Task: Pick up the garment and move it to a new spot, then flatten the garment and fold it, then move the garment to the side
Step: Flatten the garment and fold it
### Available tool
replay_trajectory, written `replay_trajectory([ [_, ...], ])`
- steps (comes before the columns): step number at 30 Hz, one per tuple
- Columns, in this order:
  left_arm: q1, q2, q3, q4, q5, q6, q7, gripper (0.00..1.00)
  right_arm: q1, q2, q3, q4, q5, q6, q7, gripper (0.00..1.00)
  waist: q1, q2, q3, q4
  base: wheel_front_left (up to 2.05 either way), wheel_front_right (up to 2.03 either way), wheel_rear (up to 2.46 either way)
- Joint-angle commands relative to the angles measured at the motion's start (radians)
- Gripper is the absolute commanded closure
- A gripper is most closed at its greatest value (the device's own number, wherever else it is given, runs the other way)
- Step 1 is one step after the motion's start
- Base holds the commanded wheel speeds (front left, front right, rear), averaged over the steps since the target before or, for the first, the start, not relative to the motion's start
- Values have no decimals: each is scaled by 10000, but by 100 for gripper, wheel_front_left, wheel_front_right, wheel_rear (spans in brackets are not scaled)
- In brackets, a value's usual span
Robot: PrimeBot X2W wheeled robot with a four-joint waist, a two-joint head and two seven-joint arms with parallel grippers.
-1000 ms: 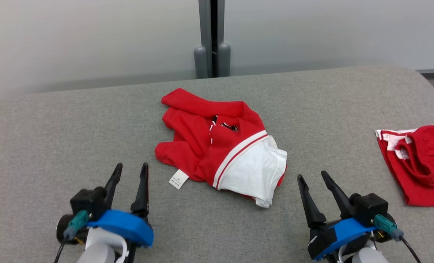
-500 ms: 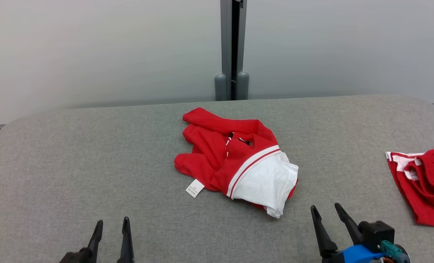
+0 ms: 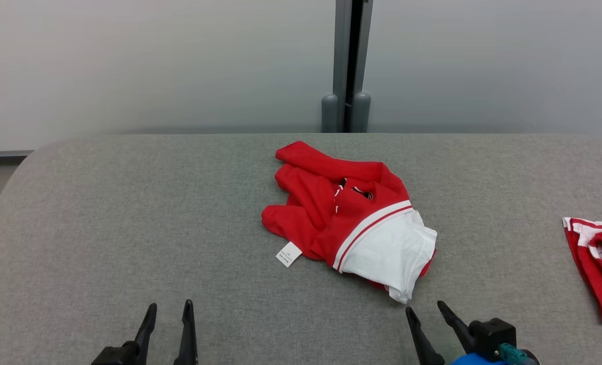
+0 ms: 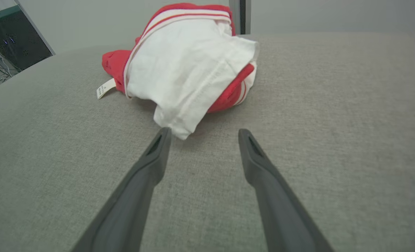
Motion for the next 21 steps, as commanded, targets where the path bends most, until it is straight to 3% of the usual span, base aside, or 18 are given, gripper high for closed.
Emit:
replay_trajectory([
  [1, -226, -14, -147, 38, -95, -31, -26, 0, -253, -32, 206, 190, 183, 0, -5, 0, 0, -1, 158, 191, 0, 0, 0],
  [9, -477, -16, -313, 113, -202, -73, -26, 0, -627, -31, 416, 628, 259, 0, -4, 0, 0, -1, 498, 621, 0, 0, 0],
  [17, -622, -18, -239, 80, -253, -105, -26, 0, -855, -31, 130, 178, 225, 0, -5, 0, 0, -1, 740, 758, 0, 0, 0],
  [18, -640, -19, -263, 72, -267, -107, -26, 0, -851, -31, 91, 96, 186, -1, -4, 18, 0, -1, 760, 758, 0, 0, 0],
  [19, -654, -18, -287, 70, -268, -110, -26, 0, -824, -29, 64, 34, 175, 0, -5, 51, 0, -1, 773, 756, 0, 0, 0],
  [20, -655, -18, -311, 73, -293, -113, -26, 0, -789, -31, 19, -60, 220, 0, -4, 63, 0, -1, 784, 749, 0, 0, 0],
  [21, -652, -18, -345, 76, -326, -116, -26, 0, -759, -31, 2, -199, 203, 0, -5, 96, 0, -1, 790, 740, 0, 0, 0],
])
